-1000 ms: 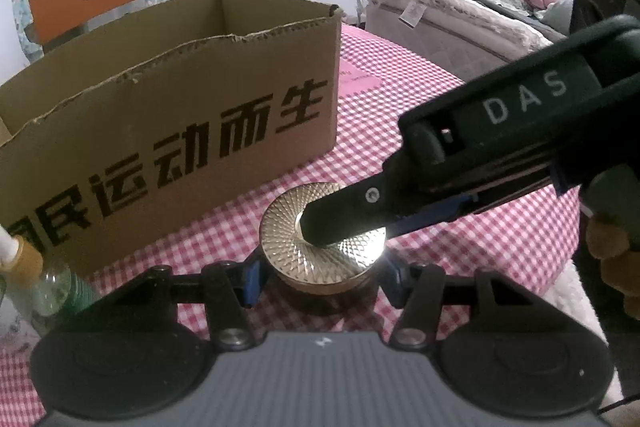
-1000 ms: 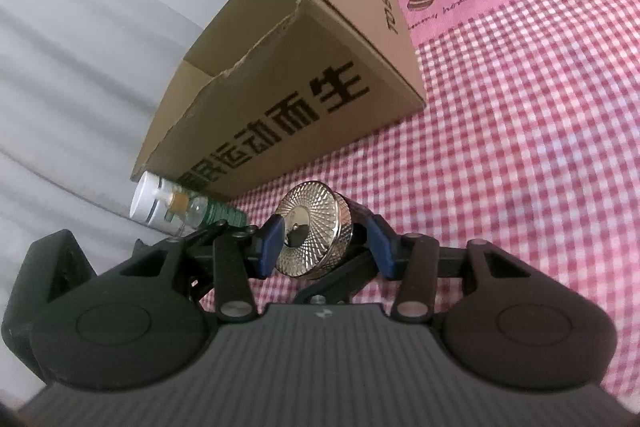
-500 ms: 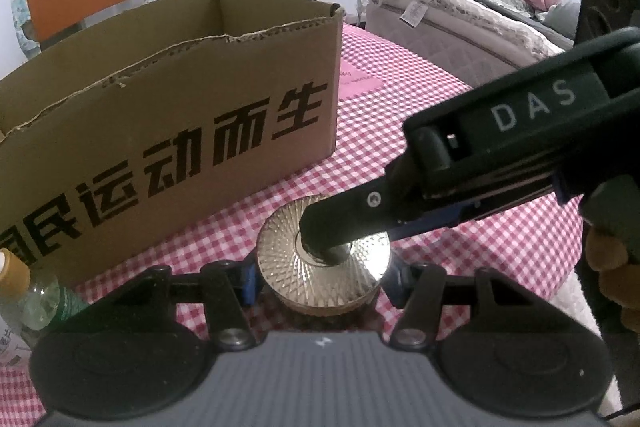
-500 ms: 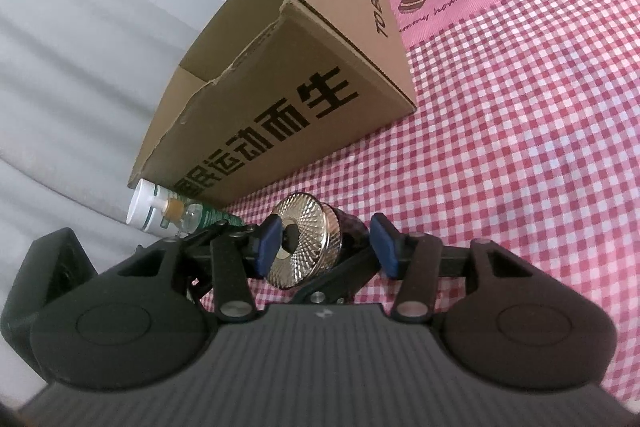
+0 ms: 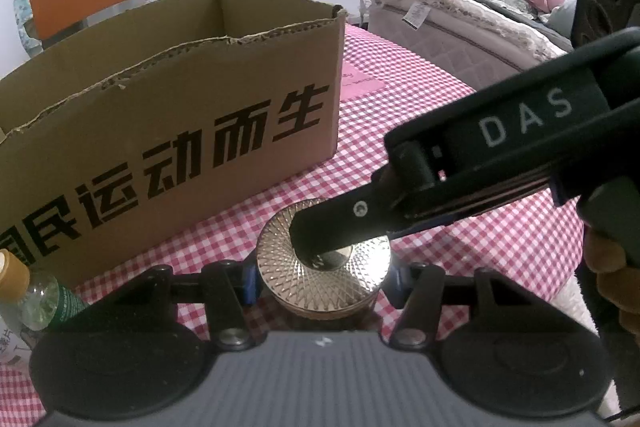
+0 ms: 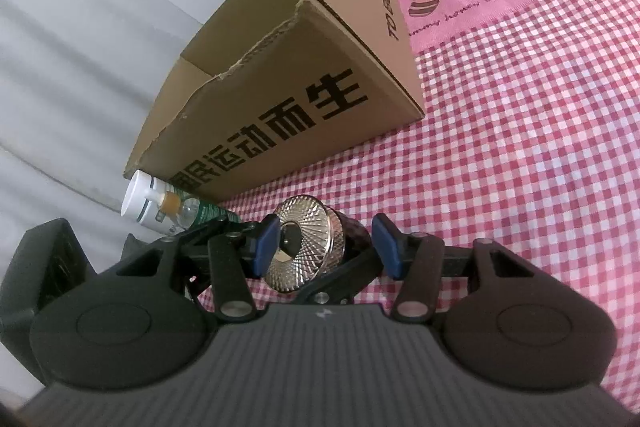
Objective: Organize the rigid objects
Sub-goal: 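Lift the gold-lidded jar off the table with the right tool, then carry the jar into the box and open the right tool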
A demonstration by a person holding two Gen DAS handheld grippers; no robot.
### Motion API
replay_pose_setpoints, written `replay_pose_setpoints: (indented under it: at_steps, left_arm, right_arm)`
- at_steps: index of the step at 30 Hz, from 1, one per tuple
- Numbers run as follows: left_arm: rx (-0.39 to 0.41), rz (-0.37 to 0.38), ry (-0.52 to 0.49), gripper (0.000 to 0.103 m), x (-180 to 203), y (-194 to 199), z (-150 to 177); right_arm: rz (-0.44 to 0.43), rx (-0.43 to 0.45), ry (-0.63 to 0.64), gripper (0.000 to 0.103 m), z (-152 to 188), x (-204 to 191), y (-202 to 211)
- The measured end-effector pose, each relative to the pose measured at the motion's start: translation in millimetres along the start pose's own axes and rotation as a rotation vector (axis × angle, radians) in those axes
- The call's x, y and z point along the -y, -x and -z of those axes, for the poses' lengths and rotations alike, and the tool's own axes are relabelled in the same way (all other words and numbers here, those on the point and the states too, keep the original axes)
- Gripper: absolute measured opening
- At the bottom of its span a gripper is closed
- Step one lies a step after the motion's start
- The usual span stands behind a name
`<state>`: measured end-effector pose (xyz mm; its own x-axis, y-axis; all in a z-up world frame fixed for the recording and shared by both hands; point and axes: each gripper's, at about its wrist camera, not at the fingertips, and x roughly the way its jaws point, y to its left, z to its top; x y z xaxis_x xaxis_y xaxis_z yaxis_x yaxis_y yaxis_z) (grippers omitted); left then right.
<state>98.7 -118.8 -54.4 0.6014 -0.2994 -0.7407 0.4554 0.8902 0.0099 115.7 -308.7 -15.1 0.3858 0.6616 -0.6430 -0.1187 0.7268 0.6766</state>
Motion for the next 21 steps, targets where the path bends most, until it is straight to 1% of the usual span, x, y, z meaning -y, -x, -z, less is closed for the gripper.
replay_pose_setpoints:
  at_steps: [6, 10, 16, 21]
  left_arm:
    - [-0.008, -0.001, 0.001, 0.057, 2, 2, -1]
    - [-0.001, -0.006, 0.003, 0.057, 5, 6, -2]
    - [0.020, -0.017, -0.005, 0.057, 9, 16, -3]
    - [0.051, -0.035, -0.011, 0.057, 11, 32, -9]
  right_arm:
    - [-0.007, -0.006, 0.019, 0.046, 0, -6, -3]
    - [-0.014, -0.007, 0.029, 0.046, 1, -8, -1]
    - [-0.024, 0.008, 0.046, 0.046, 0, -11, 10]
    - [-0.034, 0.031, 0.069, 0.046, -1, -22, 22]
